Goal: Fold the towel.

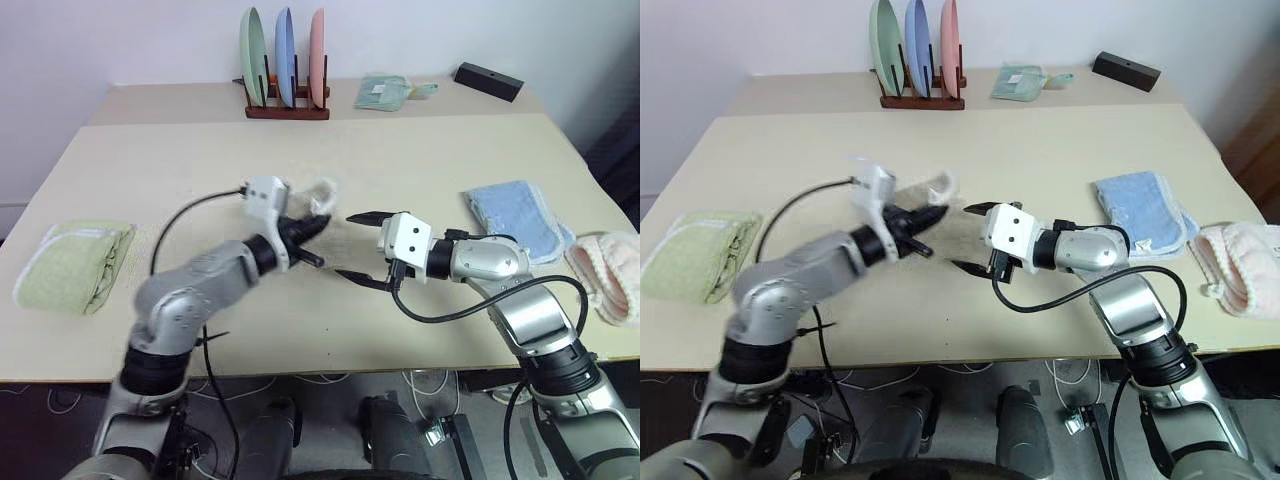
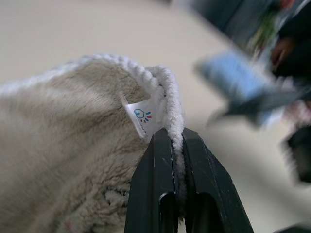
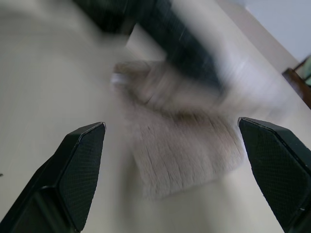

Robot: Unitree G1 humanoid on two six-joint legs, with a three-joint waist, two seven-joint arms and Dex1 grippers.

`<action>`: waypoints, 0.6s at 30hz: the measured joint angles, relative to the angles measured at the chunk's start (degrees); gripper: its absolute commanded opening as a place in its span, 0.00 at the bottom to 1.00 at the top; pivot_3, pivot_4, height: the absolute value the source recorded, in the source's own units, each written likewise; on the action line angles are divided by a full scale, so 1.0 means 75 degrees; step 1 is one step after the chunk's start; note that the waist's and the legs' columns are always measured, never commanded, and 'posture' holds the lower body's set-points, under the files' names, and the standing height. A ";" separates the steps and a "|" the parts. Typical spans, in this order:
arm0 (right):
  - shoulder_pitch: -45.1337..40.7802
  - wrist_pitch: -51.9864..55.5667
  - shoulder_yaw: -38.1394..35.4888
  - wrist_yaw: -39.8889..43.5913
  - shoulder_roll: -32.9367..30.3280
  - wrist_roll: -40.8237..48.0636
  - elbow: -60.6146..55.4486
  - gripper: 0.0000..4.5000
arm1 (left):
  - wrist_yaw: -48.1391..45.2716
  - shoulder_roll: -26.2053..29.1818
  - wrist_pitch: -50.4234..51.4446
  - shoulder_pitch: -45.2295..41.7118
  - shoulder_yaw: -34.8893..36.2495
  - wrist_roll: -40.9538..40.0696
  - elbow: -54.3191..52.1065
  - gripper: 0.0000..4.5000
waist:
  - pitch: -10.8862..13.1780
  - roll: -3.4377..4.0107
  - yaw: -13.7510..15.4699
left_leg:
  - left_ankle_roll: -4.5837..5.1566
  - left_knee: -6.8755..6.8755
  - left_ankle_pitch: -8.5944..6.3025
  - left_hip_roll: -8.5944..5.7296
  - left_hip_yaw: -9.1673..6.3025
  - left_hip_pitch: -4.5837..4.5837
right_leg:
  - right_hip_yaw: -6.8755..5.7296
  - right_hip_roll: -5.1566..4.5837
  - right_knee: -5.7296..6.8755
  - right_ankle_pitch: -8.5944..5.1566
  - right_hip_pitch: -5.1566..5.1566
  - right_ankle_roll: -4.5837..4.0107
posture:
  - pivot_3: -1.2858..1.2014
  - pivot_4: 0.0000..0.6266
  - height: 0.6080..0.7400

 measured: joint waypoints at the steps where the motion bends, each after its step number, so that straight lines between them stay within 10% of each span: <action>1: 0.0035 0.0001 -0.0020 -0.0022 -0.0005 -0.0003 -0.0002 1.00 | -0.0015 -0.0041 0.0034 -0.0006 -0.0040 0.0155 0.0125 0.02 | 0.0000 0.0000 -0.0008 | 0.0000 -0.0001 0.0000 0.0001 0.0000 0.0000 | 0.0000 0.0001 0.0001 0.0000 -0.0002 0.0000 | 0.52 0.24 0.99; 5: 0.0114 0.0004 -0.0035 -0.0087 -0.0012 -0.0014 -0.0010 1.00 | -0.0200 -0.0097 0.0110 -0.0041 -0.0207 0.0658 0.0362 0.02 | 0.0000 0.0000 0.0011 | 0.0000 0.0003 0.0000 0.0001 0.0001 -0.0002 | 0.0000 -0.0001 0.0001 0.0000 -0.0001 0.0000 | 0.52 0.24 0.99; 12: 0.0125 -0.0049 -0.0035 -0.0134 -0.0061 -0.0143 0.0001 1.00 | -0.0695 -0.0113 0.0198 0.0137 0.0164 0.0647 0.0046 0.64 | 0.0000 0.0000 0.0015 | 0.0000 0.0001 0.0000 0.0005 -0.0001 -0.0002 | 0.0000 -0.0001 0.0001 0.0000 -0.0002 0.0000 | 0.52 0.24 0.99; 18: 0.0064 -0.0078 -0.0106 -0.0142 -0.0138 -0.0211 0.0257 0.88 | -0.1001 0.0263 0.0286 0.0310 0.1867 -0.0655 -0.0887 0.65 | 0.0001 0.0000 -0.0001 | 0.0000 0.0000 0.0000 0.0022 0.0000 -0.0002 | 0.0000 -0.0001 0.0002 0.0000 -0.0003 0.0000 | 0.52 0.24 0.99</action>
